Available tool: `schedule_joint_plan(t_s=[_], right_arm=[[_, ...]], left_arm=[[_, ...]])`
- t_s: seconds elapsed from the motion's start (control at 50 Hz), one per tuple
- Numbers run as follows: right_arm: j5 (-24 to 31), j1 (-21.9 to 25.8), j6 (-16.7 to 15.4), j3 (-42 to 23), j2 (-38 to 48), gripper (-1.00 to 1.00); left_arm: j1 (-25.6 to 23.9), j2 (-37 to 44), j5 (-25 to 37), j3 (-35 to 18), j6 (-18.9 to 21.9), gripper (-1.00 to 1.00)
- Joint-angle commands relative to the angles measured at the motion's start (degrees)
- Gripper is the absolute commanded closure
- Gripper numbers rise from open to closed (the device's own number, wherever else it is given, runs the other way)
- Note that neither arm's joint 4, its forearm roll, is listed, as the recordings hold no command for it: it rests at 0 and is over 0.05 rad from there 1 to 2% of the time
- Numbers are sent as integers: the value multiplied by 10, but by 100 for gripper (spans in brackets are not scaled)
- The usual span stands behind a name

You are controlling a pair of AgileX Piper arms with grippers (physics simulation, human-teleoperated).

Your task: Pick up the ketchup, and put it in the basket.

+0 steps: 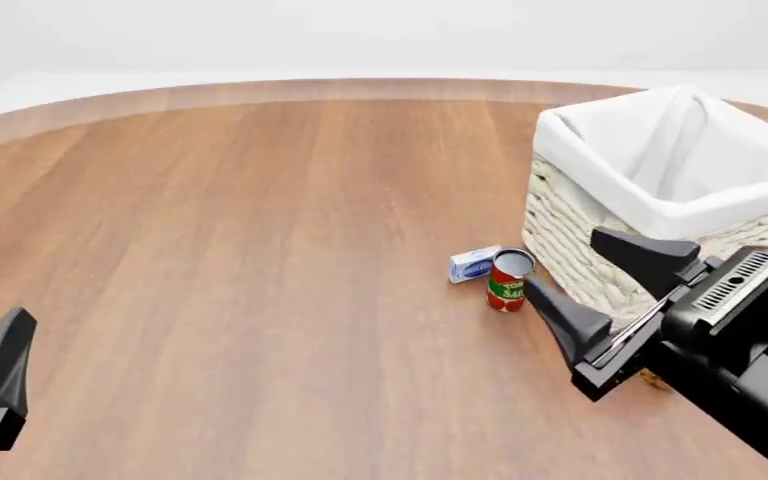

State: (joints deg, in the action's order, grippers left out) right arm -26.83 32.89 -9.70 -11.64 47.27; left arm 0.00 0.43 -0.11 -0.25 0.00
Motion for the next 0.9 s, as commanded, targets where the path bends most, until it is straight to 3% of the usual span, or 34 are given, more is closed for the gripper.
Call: schedule_joint_plan(t_s=[0.02, 0.44, 0.52, 0.56, 0.64, 0.9], right_arm=[[-33, 45, 8, -30, 82, -100], [-50, 117, 11, -98, 197, -100], [-55, 134, 19, -108, 214, -100], [-55, 147, 43, -114, 219, -100], [-70, 153, 36, -115, 239, -100], [-73, 195, 57, -143, 293, -100]], left_arm=[[0, 0, 0, 0, 0, -100], [0, 0, 0, 0, 0, -100], [0, 0, 0, 0, 0, -100], [0, 0, 0, 0, 0, -100], [0, 0, 0, 0, 0, -100], [0, 0, 0, 0, 0, -100]])
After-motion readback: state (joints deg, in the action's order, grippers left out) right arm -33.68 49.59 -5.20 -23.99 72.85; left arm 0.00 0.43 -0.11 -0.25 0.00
